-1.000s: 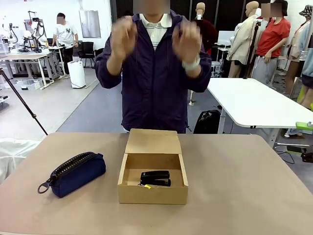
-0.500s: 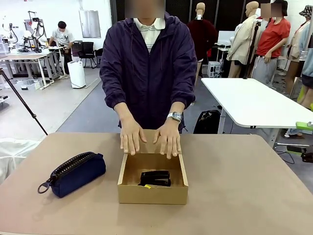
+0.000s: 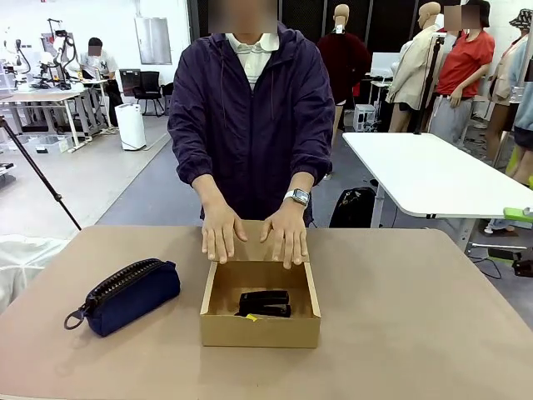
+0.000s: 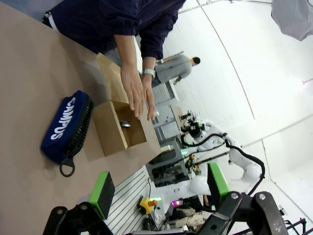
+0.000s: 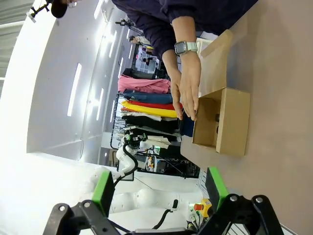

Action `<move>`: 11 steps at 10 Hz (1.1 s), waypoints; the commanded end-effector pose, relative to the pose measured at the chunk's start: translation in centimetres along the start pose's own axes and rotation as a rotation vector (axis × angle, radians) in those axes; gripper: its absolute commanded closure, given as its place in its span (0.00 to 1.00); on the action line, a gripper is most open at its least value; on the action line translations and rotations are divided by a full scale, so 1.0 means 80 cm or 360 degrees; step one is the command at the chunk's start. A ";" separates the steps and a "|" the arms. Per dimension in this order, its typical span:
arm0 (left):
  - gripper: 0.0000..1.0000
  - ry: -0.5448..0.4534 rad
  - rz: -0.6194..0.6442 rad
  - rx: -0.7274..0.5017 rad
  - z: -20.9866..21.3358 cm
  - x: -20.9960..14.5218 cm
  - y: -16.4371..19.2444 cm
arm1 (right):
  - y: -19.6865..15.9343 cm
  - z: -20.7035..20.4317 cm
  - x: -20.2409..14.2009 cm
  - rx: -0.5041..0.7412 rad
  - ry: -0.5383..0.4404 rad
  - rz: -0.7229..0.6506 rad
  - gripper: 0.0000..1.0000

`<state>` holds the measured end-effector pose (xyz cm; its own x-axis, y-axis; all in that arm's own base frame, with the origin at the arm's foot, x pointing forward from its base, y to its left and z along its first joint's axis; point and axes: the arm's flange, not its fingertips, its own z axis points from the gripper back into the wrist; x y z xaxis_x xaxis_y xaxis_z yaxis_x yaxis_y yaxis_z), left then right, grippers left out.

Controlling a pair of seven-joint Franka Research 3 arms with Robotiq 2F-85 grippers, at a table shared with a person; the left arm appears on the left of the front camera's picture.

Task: Pack the items into the box.
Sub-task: Close the Mailer Box.

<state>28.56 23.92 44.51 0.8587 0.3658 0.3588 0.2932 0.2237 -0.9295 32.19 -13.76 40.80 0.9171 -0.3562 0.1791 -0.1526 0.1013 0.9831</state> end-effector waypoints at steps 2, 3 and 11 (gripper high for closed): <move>0.00 0.0396 -0.0029 0.0095 -0.136 0.054 -0.046 | 0.026 -0.090 0.060 -0.0291 0.0186 0.0016 0.00; 0.00 0.0529 -0.0053 0.0163 -0.193 0.062 -0.053 | 0.031 -0.146 0.079 -0.0404 0.0294 0.0031 0.00; 0.00 0.0613 -0.0053 0.0164 -0.310 0.045 -0.059 | 0.001 -0.314 0.077 -0.0639 0.0458 0.0091 0.00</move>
<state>41.00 1.45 47.82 0.9499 0.0103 0.3123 0.2918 0.3282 -0.8984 47.90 7.23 40.42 0.9834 -0.0890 0.1579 -0.0946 0.4915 0.8657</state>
